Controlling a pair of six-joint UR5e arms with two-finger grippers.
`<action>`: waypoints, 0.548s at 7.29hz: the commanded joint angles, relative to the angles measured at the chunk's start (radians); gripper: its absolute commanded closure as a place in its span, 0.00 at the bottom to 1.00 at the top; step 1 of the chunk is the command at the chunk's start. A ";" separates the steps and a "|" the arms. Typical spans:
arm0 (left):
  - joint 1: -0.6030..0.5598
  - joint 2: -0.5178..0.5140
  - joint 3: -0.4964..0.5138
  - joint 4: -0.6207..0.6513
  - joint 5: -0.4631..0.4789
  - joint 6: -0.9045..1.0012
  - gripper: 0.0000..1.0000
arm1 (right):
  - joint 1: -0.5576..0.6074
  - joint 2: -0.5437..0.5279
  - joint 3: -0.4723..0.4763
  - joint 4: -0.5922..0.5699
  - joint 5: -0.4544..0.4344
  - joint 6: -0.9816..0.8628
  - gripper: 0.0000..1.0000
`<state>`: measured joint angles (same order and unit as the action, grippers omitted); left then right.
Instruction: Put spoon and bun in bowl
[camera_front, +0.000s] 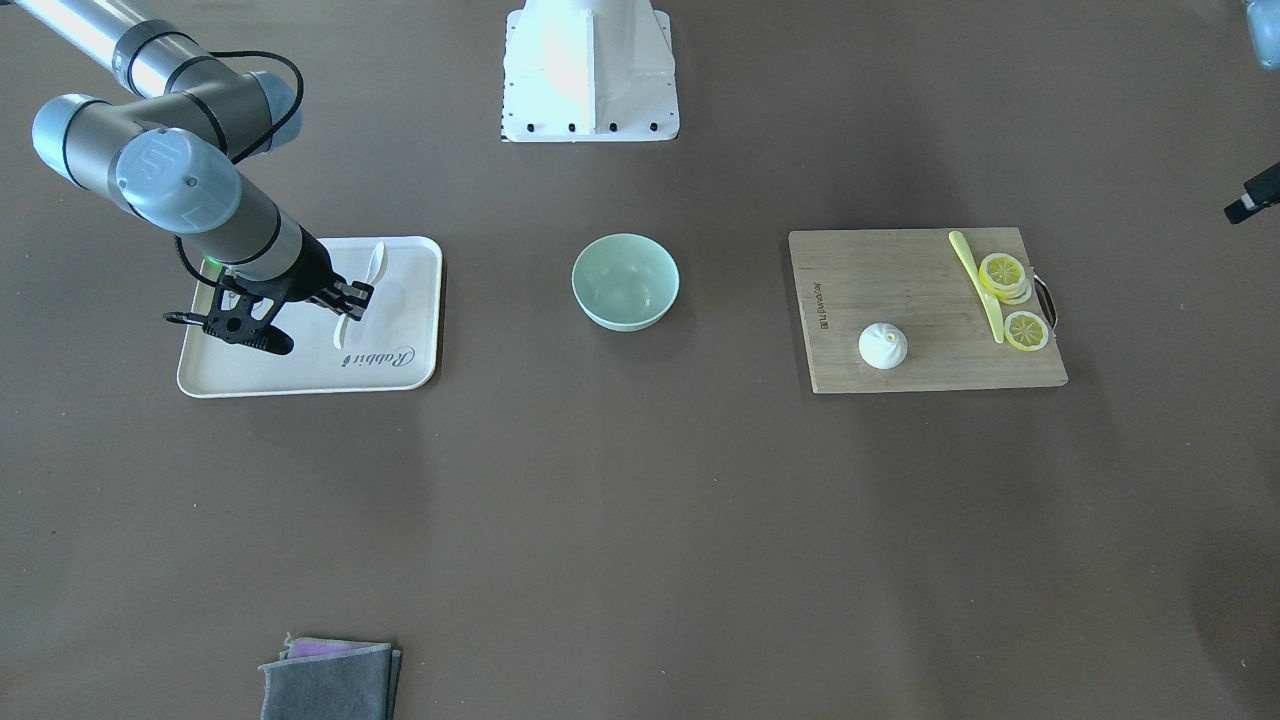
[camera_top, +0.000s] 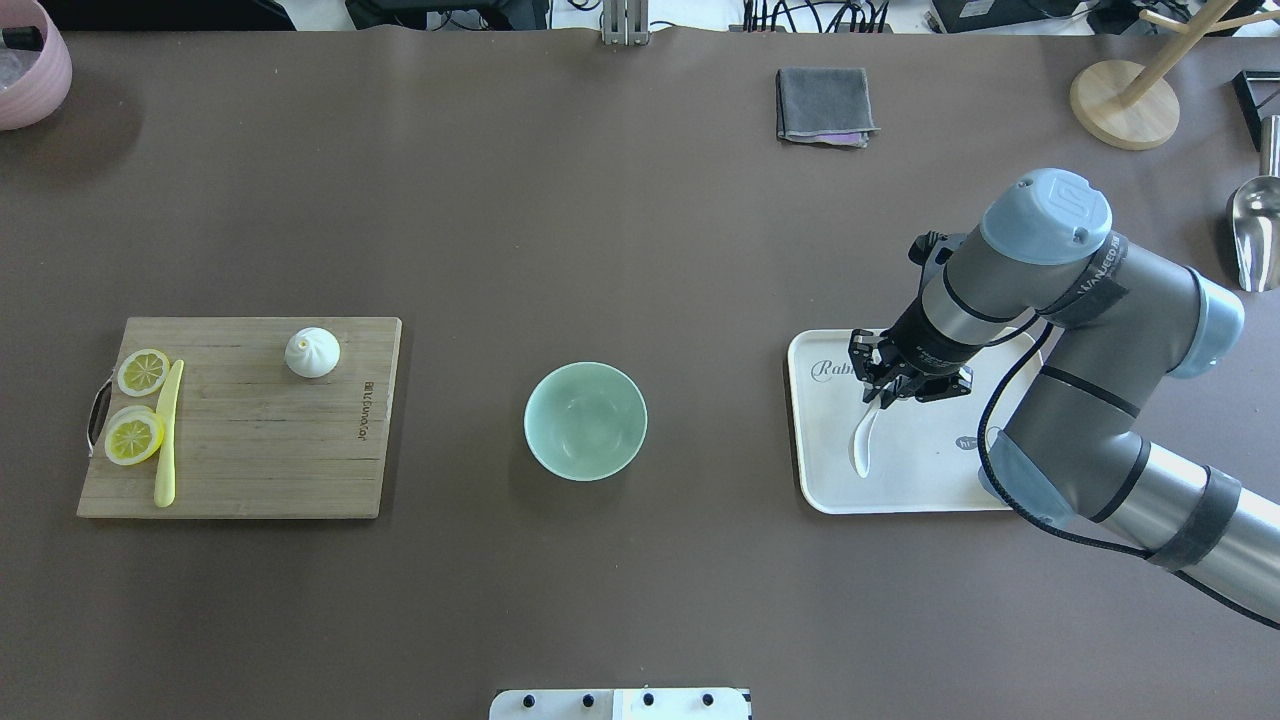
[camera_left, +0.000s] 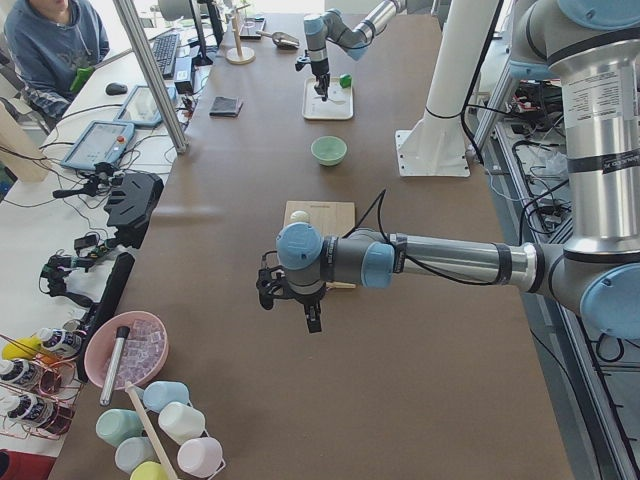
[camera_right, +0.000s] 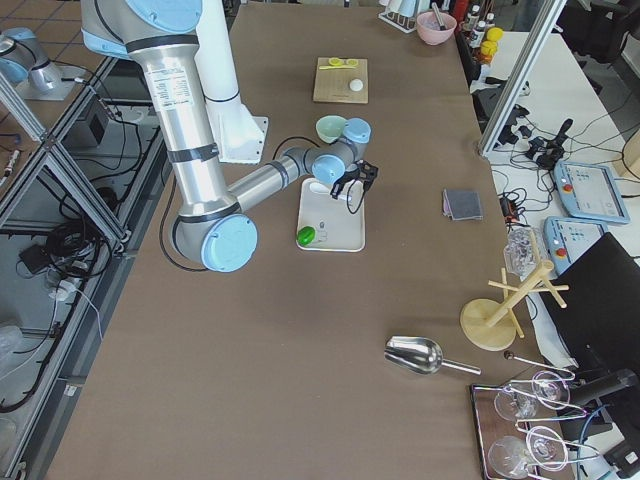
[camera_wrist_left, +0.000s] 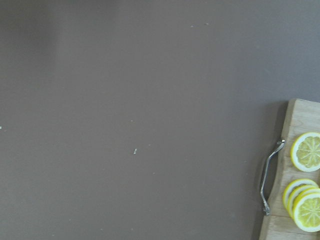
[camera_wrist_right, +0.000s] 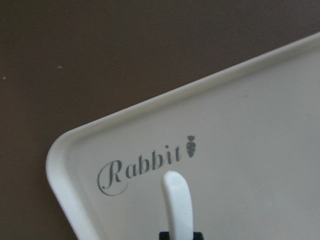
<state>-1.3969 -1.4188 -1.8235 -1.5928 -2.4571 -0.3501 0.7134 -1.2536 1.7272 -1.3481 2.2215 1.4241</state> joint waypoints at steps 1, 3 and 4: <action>0.166 -0.084 -0.008 -0.015 0.024 -0.187 0.02 | -0.026 0.057 0.024 -0.006 -0.013 0.114 1.00; 0.303 -0.188 -0.005 -0.039 0.122 -0.361 0.02 | -0.066 0.129 0.028 -0.008 -0.058 0.282 1.00; 0.343 -0.206 -0.004 -0.039 0.122 -0.387 0.02 | -0.098 0.173 0.028 -0.008 -0.107 0.377 1.00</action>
<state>-1.1174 -1.5832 -1.8290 -1.6276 -2.3570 -0.6731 0.6502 -1.1344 1.7533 -1.3553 2.1626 1.6827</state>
